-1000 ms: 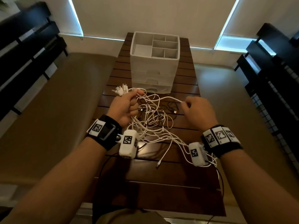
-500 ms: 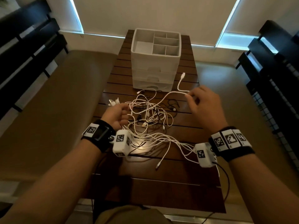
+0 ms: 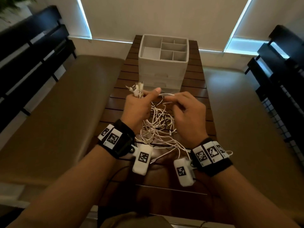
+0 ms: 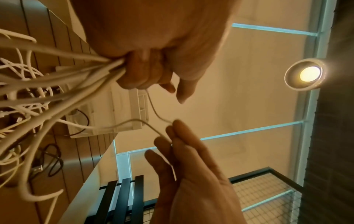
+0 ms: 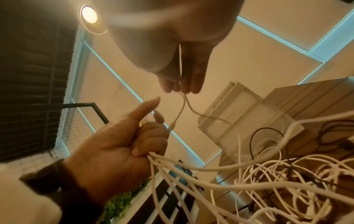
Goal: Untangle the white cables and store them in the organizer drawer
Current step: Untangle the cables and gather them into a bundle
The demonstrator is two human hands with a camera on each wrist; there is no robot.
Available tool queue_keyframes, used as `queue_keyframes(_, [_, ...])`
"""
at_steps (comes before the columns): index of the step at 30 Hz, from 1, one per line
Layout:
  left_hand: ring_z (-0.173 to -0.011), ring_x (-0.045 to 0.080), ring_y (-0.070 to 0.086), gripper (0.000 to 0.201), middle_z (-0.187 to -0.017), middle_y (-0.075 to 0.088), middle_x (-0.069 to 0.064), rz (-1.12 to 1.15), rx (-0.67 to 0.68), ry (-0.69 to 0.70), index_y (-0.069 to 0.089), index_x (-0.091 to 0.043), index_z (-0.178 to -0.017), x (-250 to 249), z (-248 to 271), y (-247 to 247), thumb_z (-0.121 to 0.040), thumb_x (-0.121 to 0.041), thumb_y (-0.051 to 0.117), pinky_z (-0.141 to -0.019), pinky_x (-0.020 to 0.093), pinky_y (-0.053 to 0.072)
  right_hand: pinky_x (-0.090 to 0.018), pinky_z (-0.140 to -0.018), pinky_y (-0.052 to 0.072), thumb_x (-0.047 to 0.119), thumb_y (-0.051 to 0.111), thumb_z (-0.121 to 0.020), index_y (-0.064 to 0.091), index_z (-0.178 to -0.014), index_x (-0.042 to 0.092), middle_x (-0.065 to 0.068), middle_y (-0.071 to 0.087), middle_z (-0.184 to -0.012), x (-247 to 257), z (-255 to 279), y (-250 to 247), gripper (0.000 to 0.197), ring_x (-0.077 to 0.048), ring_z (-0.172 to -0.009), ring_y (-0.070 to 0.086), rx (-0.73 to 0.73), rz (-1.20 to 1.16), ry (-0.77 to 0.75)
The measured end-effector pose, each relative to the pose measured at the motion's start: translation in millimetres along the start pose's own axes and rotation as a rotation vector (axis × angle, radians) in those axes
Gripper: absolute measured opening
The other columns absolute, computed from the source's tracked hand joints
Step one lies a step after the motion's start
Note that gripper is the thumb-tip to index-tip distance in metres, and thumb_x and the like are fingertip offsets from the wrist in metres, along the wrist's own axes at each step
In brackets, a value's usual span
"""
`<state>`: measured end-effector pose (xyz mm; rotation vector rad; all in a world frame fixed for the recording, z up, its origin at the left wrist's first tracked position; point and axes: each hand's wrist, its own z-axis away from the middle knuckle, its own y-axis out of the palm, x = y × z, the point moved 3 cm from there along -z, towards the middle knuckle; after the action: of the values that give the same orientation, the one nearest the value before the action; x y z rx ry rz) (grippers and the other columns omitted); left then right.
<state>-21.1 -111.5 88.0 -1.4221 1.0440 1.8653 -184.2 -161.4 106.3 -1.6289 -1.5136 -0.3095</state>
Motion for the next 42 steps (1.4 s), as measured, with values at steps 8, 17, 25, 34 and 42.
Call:
queue_keyframes(8, [-0.047,0.012,0.023,0.054,-0.056,0.031,-0.005,-0.041,0.090,-0.058,0.075,-0.003,-0.104,12,3,3,-0.087,-0.054,0.079,-0.043,0.024,0.022,-0.030,-0.082,0.058,-0.005,0.064,-0.096,0.077,-0.118,0.010,0.000,0.075,-0.105,9,7,-2,0.030,-0.009,-0.095,0.071,-0.013,-0.096,-0.059])
queue_keyframes(17, [-0.049,0.013,0.020,0.042,-0.056,0.028,-0.003,0.011,0.132,-0.037,0.059,-0.018,-0.074,-7,1,7,-0.104,-0.047,0.058,-0.050,0.033,0.013,-0.030,-0.078,0.057,-0.010,0.062,-0.087,0.081,-0.105,0.011,0.004,0.075,-0.099,-3,47,20,0.033,-0.008,-0.090,0.070,0.381,-0.023,-0.124])
queue_keyframes(25, [-0.046,0.008,0.032,0.058,-0.054,0.036,-0.005,-0.090,0.069,0.029,0.058,-0.016,-0.068,-6,10,9,-0.101,-0.062,0.050,-0.044,0.021,0.031,-0.032,-0.079,0.056,-0.005,0.060,-0.089,0.072,-0.104,0.012,0.005,0.071,-0.096,-7,56,26,0.026,-0.006,-0.088,0.065,0.530,-0.008,-0.015])
queue_keyframes(34, [-0.066,0.018,0.055,0.061,-0.066,0.048,0.001,0.308,0.226,0.023,0.040,-0.017,-0.064,-14,-3,-6,-0.106,-0.062,0.033,-0.071,0.039,0.057,-0.044,-0.061,0.054,0.027,0.051,-0.107,0.045,-0.124,0.026,0.007,0.063,-0.084,-20,40,21,0.018,-0.009,-0.066,0.062,0.317,0.074,0.182])
queue_keyframes(42, [-0.040,0.010,0.014,0.062,-0.050,0.017,-0.006,0.395,0.127,0.026,0.026,-0.022,-0.060,-43,-11,-66,-0.106,-0.063,0.038,-0.034,0.023,0.017,-0.036,-0.073,0.042,0.033,0.051,-0.107,0.063,-0.096,0.017,0.001,0.054,-0.096,-88,7,5,0.023,-0.026,-0.088,0.061,0.595,0.517,0.331])
